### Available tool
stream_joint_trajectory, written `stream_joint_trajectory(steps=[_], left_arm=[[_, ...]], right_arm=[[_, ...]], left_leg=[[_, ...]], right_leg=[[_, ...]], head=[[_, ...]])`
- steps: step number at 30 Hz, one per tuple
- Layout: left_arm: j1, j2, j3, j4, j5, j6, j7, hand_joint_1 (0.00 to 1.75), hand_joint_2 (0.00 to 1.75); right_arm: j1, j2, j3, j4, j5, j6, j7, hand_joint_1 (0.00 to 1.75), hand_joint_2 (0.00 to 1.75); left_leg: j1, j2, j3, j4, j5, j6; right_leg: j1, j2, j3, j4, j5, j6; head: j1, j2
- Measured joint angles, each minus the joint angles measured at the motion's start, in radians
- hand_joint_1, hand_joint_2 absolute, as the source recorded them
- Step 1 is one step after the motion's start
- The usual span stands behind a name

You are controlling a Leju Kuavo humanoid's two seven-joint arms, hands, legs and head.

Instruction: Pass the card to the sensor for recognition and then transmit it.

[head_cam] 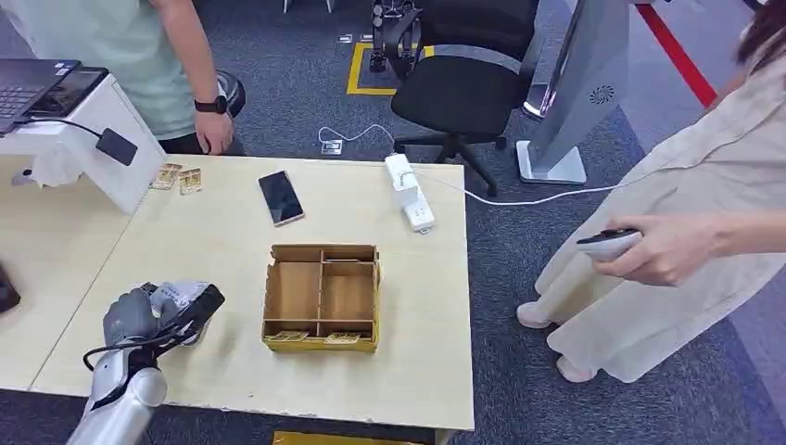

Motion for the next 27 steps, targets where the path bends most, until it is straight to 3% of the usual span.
stream_joint_trajectory(steps=[7,12,18,27], left_arm=[[-0.023,-0.022,0.002,0.000,0.069,0.016,-0.069,1.75,1.75],[-0.063,-0.033,0.002,-0.038,0.127,0.081,-0.158,1.75,1.75],[-0.106,-0.039,0.002,-0.085,0.157,0.087,-0.164,1.75,1.75],[-0.153,-0.057,0.002,-0.140,0.233,0.245,-0.264,1.75,1.75]], right_arm=[[0.001,0.000,0.003,0.000,0.000,-0.002,0.006,0.00,0.00],[0.001,0.000,0.006,0.000,0.000,-0.002,0.005,0.00,0.00],[0.001,0.000,0.013,0.000,0.000,-0.002,0.005,0.00,0.00],[0.000,0.000,0.017,0.000,0.000,0.003,0.000,0.00,0.00]], left_leg=[[0.000,0.000,0.001,0.000,0.001,-0.001],[0.000,0.000,0.000,0.000,0.002,0.000],[0.000,0.001,0.000,0.000,0.002,0.000],[0.000,0.001,-0.001,0.000,0.002,0.000]], right_leg=[[0.000,0.000,0.001,0.000,0.000,0.000],[0.000,0.000,0.000,0.000,0.001,0.000],[0.000,0.001,0.000,0.000,0.001,0.000],[0.000,0.001,-0.002,0.000,0.001,0.000]], head=[[0.000,0.000],[0.000,0.000],[0.000,0.000],[0.000,0.000]])
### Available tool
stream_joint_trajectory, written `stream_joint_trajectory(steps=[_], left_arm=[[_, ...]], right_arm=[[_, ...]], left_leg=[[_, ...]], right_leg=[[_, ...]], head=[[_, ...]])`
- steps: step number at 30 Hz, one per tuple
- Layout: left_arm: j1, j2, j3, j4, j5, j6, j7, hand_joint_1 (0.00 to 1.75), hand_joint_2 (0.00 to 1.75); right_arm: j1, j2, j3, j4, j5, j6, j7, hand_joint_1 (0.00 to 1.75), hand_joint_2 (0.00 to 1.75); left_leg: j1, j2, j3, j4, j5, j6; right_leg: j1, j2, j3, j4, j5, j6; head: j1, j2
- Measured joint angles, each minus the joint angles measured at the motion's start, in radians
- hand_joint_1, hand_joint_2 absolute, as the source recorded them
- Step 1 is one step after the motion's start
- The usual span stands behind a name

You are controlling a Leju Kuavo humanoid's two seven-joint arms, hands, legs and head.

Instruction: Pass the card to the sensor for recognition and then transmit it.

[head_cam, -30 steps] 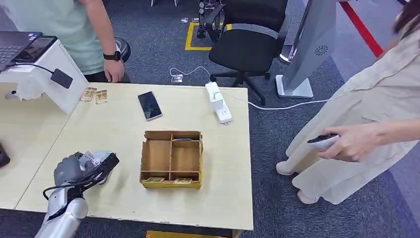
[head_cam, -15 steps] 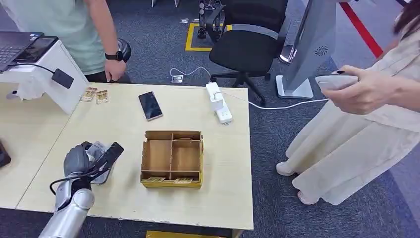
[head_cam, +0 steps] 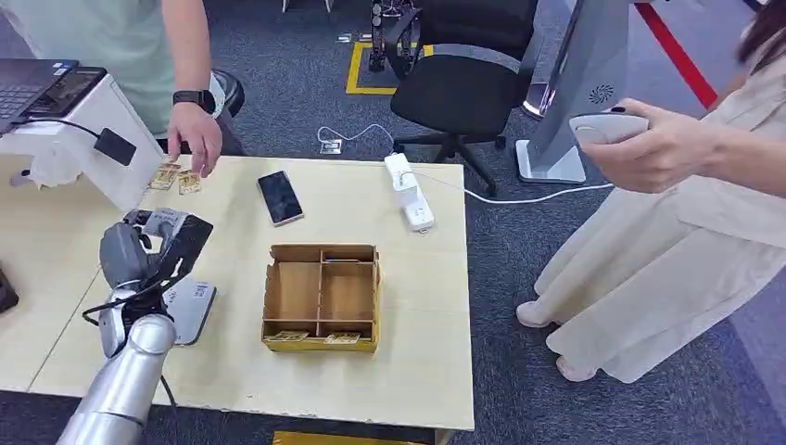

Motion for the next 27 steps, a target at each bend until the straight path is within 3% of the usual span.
stream_joint_trajectory(steps=[10,18,24,25,26,27], left_arm=[[-0.058,-0.017,0.000,0.008,0.009,0.069,-0.016,1.75,1.75],[-0.089,-0.026,0.000,0.034,0.016,0.085,-0.018,1.75,1.75],[-0.148,-0.026,0.000,0.096,0.005,0.144,-0.031,1.75,1.75],[-0.158,-0.027,0.000,0.106,0.008,0.151,-0.040,1.48,1.75],[-0.165,-0.027,0.000,0.113,0.013,0.153,-0.046,0.07,1.75],[-0.174,-0.029,0.000,0.121,0.019,0.153,-0.055,0.00,1.75]], right_arm=[[-0.001,0.000,0.004,0.000,0.000,0.008,-0.001,0.00,0.00],[-0.003,0.000,0.005,0.001,0.000,0.008,-0.001,0.00,0.00],[-0.005,0.000,0.008,0.002,0.000,0.012,0.002,0.00,0.00],[-0.006,0.000,0.011,0.002,0.000,0.012,0.002,0.00,0.00],[-0.006,0.000,0.012,0.002,0.000,0.012,0.002,0.00,0.00],[-0.006,0.000,0.012,0.003,0.000,0.012,0.002,0.00,0.00]], left_leg=[[0.000,0.000,0.000,0.000,0.000,0.000],[0.000,0.000,-0.001,0.000,0.000,0.000],[0.000,0.000,-0.001,0.000,0.000,0.000],[0.000,0.000,-0.001,0.000,0.000,0.000],[0.000,0.000,-0.001,0.000,0.000,0.000],[0.000,0.000,-0.001,0.000,0.000,0.000]], right_leg=[[0.000,0.000,0.000,0.000,0.000,0.000],[0.000,0.000,-0.001,0.000,0.000,0.000],[0.000,0.000,-0.001,0.000,0.000,0.000],[0.000,0.000,-0.001,0.000,0.000,0.000],[0.000,0.000,-0.001,0.000,0.000,0.000],[0.000,0.000,-0.001,0.000,0.000,0.000]], head=[[0.000,0.000],[0.000,0.000],[0.000,0.000],[0.000,0.000],[0.000,0.000],[0.000,0.000]])
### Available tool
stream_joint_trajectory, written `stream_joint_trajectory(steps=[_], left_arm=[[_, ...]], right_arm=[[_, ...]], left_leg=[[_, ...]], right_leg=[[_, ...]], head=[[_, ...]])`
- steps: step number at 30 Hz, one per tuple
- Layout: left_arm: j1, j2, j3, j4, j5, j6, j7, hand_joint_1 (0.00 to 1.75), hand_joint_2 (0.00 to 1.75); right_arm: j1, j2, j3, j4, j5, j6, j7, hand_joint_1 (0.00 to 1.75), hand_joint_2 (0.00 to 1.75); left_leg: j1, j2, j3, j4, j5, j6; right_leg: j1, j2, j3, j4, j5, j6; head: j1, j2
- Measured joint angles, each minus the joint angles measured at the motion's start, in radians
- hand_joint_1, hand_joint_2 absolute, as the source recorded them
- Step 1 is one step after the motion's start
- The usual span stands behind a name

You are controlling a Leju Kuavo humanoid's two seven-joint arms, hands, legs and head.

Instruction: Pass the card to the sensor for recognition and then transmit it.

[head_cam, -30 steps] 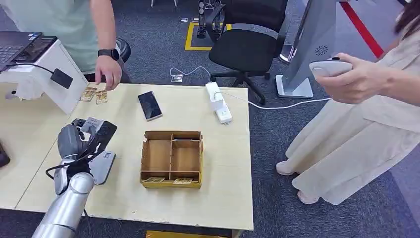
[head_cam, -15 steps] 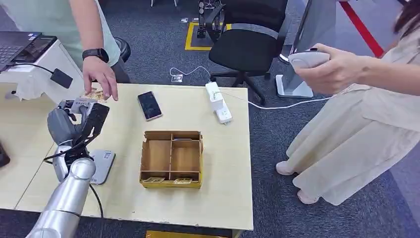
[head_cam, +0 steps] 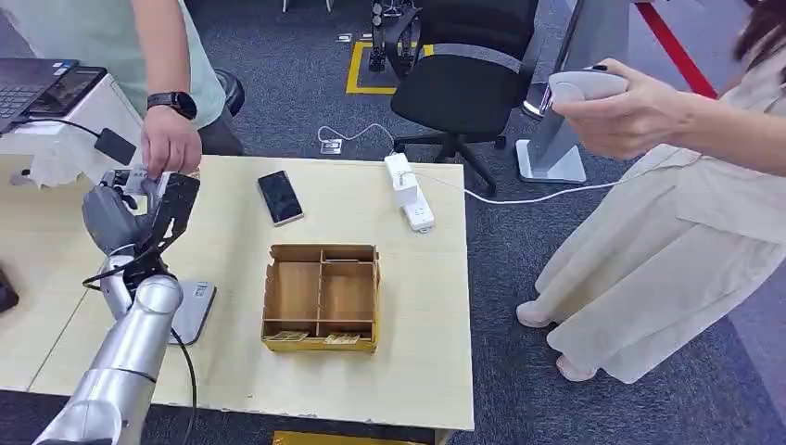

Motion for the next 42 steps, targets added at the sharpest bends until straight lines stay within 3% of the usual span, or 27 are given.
stream_joint_trajectory(steps=[15,24,42], left_arm=[[-0.021,-0.019,0.000,0.009,0.059,0.011,-0.052,0.00,1.75],[-0.003,-0.017,0.000,-0.011,0.071,0.011,-0.052,0.00,1.75],[0.117,0.053,0.000,-0.136,-0.010,0.000,-0.068,0.00,1.75]], right_arm=[[-0.001,0.000,0.003,0.001,-0.009,-0.003,-0.003,0.00,0.00],[0.000,0.000,0.003,0.001,-0.016,-0.003,-0.004,0.00,0.00],[0.002,0.000,0.002,0.001,-0.038,-0.003,-0.010,0.00,0.00]], left_leg=[[0.000,0.000,0.000,0.000,0.000,0.000],[0.000,0.000,-0.001,0.000,0.000,0.000],[0.000,0.000,-0.001,0.000,0.000,0.000]], right_leg=[[0.000,0.000,0.000,0.000,0.000,0.000],[0.000,0.000,0.000,0.000,0.000,0.000],[0.000,0.000,-0.001,0.000,0.000,0.000]], head=[[0.000,0.000],[0.000,0.000],[0.000,0.000]])
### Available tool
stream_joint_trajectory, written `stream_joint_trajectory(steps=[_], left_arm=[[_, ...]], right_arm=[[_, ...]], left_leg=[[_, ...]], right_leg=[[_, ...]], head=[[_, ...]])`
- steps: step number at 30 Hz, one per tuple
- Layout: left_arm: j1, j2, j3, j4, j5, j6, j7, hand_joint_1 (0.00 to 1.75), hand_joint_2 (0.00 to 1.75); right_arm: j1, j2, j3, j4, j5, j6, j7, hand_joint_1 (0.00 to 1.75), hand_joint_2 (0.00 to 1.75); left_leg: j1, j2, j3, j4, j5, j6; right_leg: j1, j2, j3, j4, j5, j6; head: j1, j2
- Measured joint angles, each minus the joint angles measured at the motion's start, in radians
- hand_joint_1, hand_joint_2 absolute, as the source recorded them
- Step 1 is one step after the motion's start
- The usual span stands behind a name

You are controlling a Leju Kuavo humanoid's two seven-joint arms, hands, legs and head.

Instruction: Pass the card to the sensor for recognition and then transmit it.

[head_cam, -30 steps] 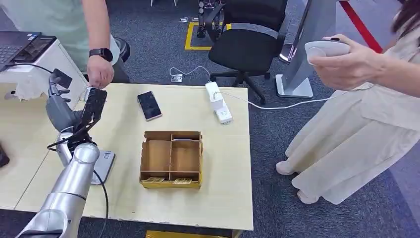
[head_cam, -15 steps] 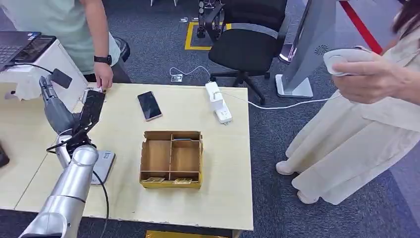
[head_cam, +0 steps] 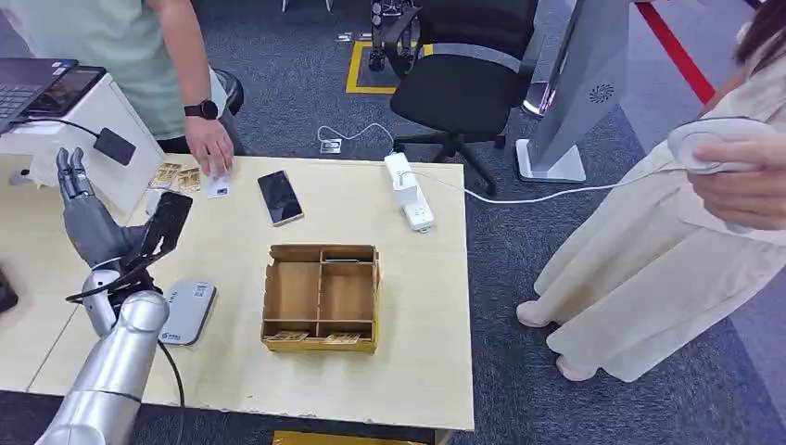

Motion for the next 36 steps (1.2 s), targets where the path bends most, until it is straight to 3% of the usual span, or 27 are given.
stream_joint_trajectory(steps=[12,19,25,31,36], left_arm=[[0.171,0.087,0.000,-0.169,-0.084,-0.132,0.002,0.00,1.75],[0.289,0.108,0.000,-0.271,-0.116,-0.158,-0.015,0.00,1.75],[0.326,0.117,0.001,-0.317,-0.131,-0.186,-0.015,0.00,1.75],[0.401,0.158,0.001,-0.383,-0.181,-0.252,-0.035,0.00,1.75],[0.423,0.176,0.001,-0.413,-0.183,-0.259,-0.035,0.00,1.75]], right_arm=[[0.006,0.000,-0.002,-0.002,-0.024,0.000,-0.012,0.00,0.00],[0.011,0.000,-0.005,-0.003,-0.032,-0.008,-0.015,0.00,0.00],[0.012,0.000,-0.008,-0.005,-0.034,-0.010,-0.018,0.00,0.00],[0.020,0.000,-0.008,-0.006,-0.027,-0.012,-0.024,0.00,0.00],[0.022,0.000,-0.008,-0.008,-0.025,-0.012,-0.027,0.00,0.00]], left_leg=[[0.000,0.000,-0.001,0.000,0.000,0.000],[0.000,0.000,-0.001,0.000,0.000,0.000],[0.000,0.000,-0.001,0.000,0.000,0.000],[0.000,0.000,-0.001,0.000,0.000,0.000],[0.000,0.000,-0.001,0.000,0.000,0.000]], right_leg=[[0.000,0.000,-0.001,0.000,0.000,0.000],[0.000,0.000,-0.001,0.000,0.000,0.000],[0.000,0.000,-0.001,0.000,0.000,0.000],[0.000,0.000,-0.001,0.000,-0.001,0.000],[0.000,0.000,-0.001,0.000,-0.001,0.000]], head=[[0.000,0.000],[0.000,0.000],[0.000,0.000],[0.000,0.000],[0.000,0.000]])
